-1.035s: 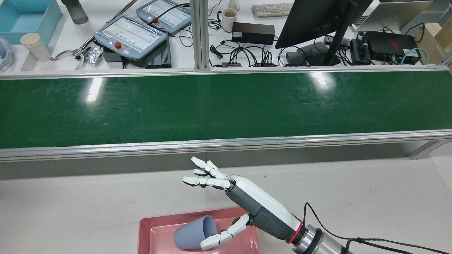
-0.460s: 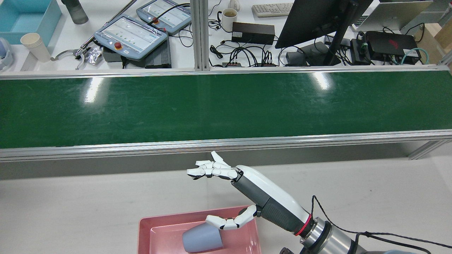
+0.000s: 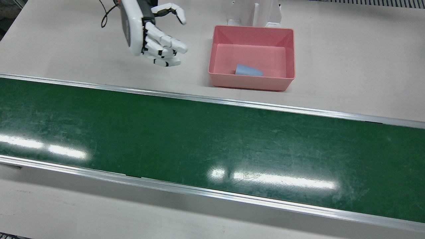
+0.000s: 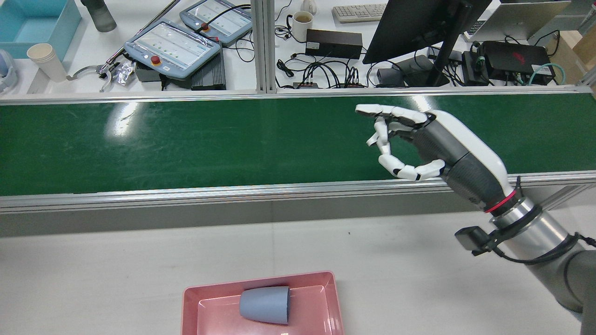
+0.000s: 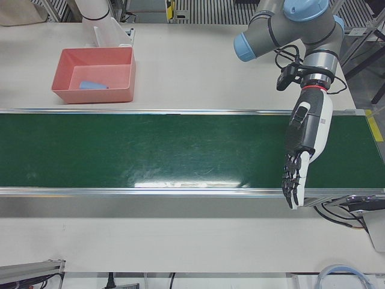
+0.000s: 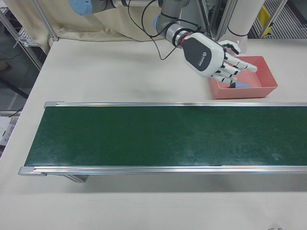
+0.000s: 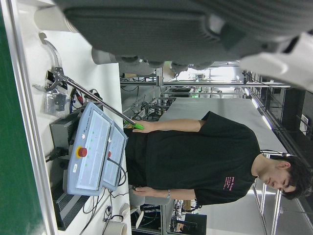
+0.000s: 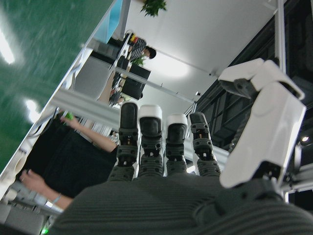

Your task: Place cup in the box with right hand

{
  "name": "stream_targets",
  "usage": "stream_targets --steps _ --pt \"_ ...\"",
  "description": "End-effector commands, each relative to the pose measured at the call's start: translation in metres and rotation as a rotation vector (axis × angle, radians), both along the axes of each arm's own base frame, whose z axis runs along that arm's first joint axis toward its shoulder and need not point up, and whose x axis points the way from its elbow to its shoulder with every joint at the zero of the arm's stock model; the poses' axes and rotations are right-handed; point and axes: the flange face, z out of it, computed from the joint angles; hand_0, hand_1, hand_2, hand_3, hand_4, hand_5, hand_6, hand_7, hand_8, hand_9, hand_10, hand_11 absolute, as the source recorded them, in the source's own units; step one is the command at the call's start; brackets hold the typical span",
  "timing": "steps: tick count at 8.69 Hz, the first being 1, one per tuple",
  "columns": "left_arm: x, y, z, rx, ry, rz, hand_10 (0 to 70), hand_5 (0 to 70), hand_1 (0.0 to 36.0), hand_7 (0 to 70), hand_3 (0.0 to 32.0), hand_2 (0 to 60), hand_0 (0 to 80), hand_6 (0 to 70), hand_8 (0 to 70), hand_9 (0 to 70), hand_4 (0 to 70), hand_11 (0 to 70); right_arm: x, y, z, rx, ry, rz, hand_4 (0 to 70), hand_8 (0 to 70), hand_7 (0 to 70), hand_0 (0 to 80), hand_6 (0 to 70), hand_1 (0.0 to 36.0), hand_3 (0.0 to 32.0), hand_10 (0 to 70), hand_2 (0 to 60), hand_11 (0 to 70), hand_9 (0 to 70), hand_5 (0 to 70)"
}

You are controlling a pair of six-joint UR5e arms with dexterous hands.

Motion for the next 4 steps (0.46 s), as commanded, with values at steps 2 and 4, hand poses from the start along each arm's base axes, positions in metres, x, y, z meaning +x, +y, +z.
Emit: stream_targets --steps 2,4 --pt "0.000 0.001 0.000 0.000 0.000 0.000 0.0 0.0 0.0 0.0 0.0 0.0 0.0 0.0 0.0 0.0 0.0 0.0 0.183 -0.112 0.158 -0.280 0.086 0.179 0.0 48.7 70.0 42.7 26.7 17.8 0.0 32.4 43.2 47.4 70.0 12.1" --pt "0.000 0.000 -0.001 0.001 0.000 0.000 0.0 0.0 0.0 0.0 0.0 0.0 0.0 0.0 0.0 0.0 0.0 0.0 0.253 -0.127 0.236 -0.317 0.082 0.263 0.0 44.3 70.0 44.4 23.7 17.3 0.0 27.4 36.1 41.0 70.0 11.3"
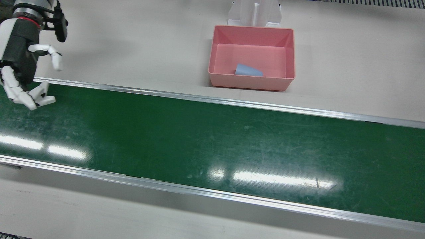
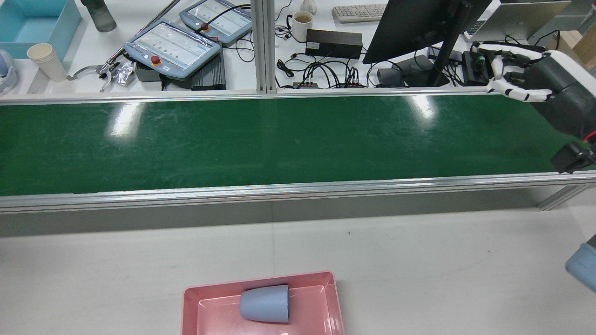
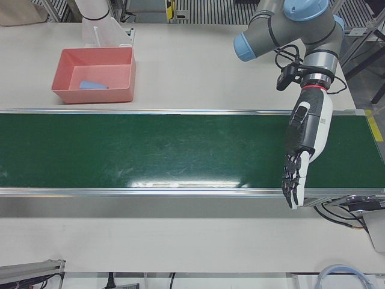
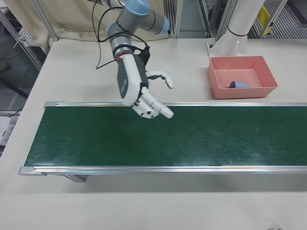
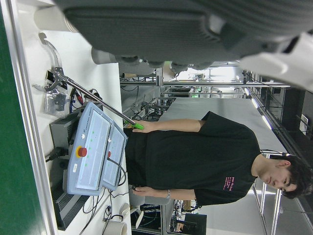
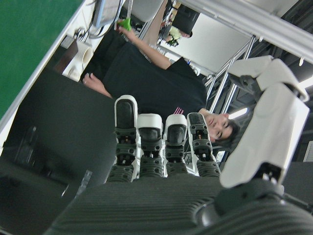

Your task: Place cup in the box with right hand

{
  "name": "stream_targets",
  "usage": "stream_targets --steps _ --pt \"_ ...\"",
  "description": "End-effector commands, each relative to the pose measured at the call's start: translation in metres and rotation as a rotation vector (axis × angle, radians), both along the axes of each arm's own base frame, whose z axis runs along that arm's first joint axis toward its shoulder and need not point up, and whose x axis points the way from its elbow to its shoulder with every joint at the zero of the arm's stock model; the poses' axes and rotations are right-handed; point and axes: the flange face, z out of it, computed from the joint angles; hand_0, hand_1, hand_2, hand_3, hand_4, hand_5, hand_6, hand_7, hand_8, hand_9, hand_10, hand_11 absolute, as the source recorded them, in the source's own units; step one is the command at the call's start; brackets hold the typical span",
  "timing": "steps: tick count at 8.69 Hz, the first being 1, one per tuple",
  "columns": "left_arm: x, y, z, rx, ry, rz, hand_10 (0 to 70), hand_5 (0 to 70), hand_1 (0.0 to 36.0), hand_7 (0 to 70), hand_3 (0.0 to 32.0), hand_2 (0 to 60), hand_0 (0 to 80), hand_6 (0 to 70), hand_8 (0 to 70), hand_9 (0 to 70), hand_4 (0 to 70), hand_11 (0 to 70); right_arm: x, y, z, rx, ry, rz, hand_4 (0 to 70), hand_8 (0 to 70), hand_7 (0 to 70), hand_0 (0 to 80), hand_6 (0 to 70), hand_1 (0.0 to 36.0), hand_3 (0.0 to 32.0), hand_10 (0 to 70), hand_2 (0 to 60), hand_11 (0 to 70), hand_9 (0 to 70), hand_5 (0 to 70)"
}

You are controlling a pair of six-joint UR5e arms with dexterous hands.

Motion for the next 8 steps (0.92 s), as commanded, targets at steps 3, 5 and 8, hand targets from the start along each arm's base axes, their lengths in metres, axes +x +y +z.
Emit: stream_targets --steps 3,5,8 --pt "0.000 0.000 0.000 -0.001 0.000 0.000 0.0 0.0 0.0 0.0 0.0 0.0 0.0 0.0 0.0 0.0 0.0 0.0 0.101 -0.020 0.169 -0.167 -0.054 0.109 0.0 1.0 0.0 47.4 0.7 16.8 0.0 0.2 8.0 1.3 3.2 5.1" --pt "0.000 0.000 -0.001 0.001 0.000 0.000 0.0 0.0 0.0 0.0 0.0 0.0 0.0 0.0 0.0 0.0 0.0 0.0 0.097 -0.014 0.176 -0.181 -0.059 0.087 0.0 0.0 0.0 40.0 0.0 7.7 0.0 0.0 0.0 0.0 0.0 2.0" --pt "0.000 0.000 0.000 0.001 0.000 0.000 0.0 0.0 0.0 0.0 0.0 0.0 0.0 0.0 0.0 0.0 0.0 0.0 0.095 -0.014 0.174 -0.177 -0.060 0.080 0.0 0.2 0.0 38.2 0.0 7.3 0.0 0.0 0.0 0.0 0.5 2.1"
